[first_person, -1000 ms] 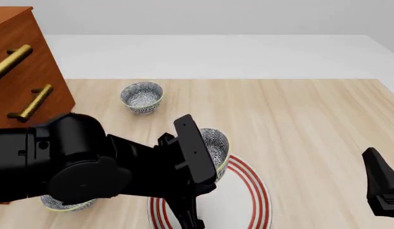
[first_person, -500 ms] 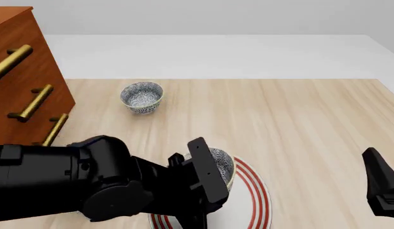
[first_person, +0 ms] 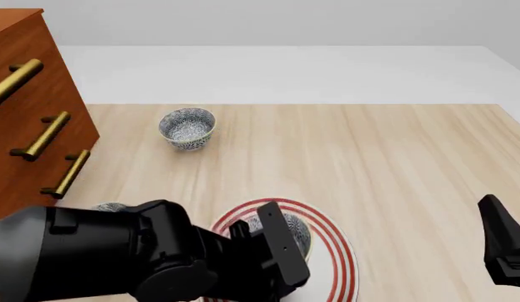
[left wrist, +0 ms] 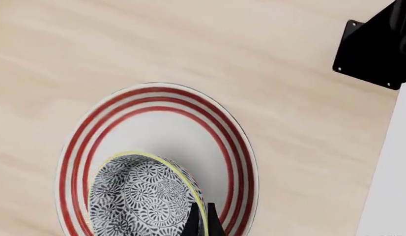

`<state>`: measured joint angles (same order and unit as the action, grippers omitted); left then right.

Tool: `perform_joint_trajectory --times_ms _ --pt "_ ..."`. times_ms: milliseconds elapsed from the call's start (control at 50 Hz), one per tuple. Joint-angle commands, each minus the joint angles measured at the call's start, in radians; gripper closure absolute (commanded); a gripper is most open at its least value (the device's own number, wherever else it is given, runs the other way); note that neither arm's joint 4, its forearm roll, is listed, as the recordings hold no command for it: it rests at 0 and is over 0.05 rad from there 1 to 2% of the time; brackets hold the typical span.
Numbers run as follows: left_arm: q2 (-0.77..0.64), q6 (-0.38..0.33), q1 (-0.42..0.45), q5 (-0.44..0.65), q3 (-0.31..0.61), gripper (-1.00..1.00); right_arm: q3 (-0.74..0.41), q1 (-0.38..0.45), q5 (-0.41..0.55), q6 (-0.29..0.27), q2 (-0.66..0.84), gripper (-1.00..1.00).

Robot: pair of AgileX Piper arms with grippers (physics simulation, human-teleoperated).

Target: Pick up the bowl and put it in the middle on the plate.

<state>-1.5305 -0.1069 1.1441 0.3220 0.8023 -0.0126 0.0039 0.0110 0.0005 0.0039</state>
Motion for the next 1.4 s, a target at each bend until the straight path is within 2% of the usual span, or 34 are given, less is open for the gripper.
perform_joint_trajectory --times_ms 20,260,520,540,1020,1400 --pt "-0.032 0.005 0.013 -0.017 -0.005 1.0 0.0 0.0 0.0 0.0 0.0 -1.0" --pt "-0.057 -0.003 0.015 -0.029 -0.002 1.0 0.0 0.0 0.0 0.0 0.0 -1.0" --pt "-0.07 0.018 0.027 -0.047 -0.004 1.0 0.0 0.0 0.0 0.0 0.0 -1.0" --pt "-0.072 0.022 0.028 -0.048 -0.004 -1.0 0.0 0.0 0.0 0.0 0.0 -1.0" --pt "-0.073 0.06 0.076 -0.019 0.029 -1.0 0.0 0.0 0.0 0.0 0.0 -1.0" --pt "0.019 0.011 0.059 0.052 0.053 -1.0 0.0 0.0 0.0 0.0 0.0 -1.0"
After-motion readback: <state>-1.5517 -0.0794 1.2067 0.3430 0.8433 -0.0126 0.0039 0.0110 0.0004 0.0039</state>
